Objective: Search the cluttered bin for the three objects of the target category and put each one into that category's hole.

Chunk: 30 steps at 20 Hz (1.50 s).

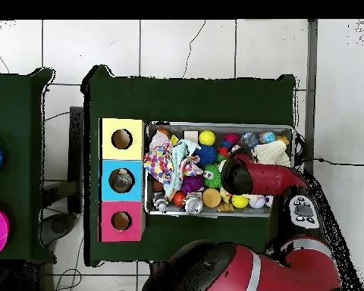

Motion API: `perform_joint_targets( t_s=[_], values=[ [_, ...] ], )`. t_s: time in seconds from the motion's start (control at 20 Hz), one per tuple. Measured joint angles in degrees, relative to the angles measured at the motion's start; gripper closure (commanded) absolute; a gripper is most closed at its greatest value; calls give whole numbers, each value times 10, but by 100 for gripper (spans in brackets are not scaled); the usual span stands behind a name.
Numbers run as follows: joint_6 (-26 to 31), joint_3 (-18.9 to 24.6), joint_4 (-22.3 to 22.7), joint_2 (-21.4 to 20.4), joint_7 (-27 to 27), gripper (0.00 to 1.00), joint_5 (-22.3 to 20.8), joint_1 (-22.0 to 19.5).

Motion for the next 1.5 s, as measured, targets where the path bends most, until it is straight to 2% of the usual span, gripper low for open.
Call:
perform_joint_targets(
  t_s=[1.0,1.5],
  values=[
    [0,-21,-6,11,0,0,0,6],
    [0,19,-5,6,0,0,-7,-31]
  ],
)
